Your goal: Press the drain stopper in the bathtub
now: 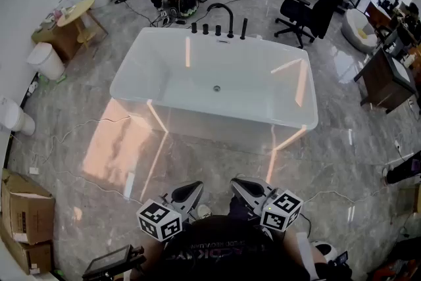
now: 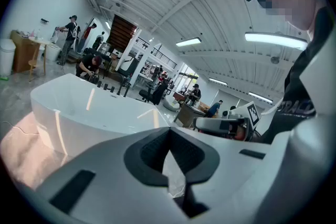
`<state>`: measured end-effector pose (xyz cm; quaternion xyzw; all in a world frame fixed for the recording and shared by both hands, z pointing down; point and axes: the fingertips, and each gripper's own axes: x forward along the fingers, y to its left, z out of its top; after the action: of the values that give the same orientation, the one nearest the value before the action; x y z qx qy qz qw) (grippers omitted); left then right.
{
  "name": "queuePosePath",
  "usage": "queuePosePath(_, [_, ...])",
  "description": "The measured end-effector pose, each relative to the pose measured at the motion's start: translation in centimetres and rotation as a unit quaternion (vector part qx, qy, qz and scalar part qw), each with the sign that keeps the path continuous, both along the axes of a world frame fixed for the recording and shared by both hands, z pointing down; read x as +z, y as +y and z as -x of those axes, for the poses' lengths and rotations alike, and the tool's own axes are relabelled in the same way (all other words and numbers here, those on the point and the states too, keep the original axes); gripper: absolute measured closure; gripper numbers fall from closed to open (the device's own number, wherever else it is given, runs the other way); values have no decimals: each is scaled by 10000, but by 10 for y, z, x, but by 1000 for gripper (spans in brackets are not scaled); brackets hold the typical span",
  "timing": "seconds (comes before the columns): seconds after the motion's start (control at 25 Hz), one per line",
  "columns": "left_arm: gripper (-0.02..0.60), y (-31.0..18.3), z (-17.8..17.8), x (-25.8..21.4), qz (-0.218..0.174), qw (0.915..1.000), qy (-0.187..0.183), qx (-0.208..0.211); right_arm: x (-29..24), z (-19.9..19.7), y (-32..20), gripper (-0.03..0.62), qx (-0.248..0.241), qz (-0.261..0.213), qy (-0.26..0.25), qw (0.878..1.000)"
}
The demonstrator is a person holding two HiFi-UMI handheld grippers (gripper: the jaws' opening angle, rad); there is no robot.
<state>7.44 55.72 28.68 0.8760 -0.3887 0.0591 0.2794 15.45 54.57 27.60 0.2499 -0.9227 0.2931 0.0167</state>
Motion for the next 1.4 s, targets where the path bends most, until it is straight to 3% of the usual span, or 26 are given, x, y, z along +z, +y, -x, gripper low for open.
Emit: queuePosePath(1.4, [571, 0, 0, 6, 62, 10000, -46, 16, 2, 2, 1, 579, -65, 11, -145, 9999])
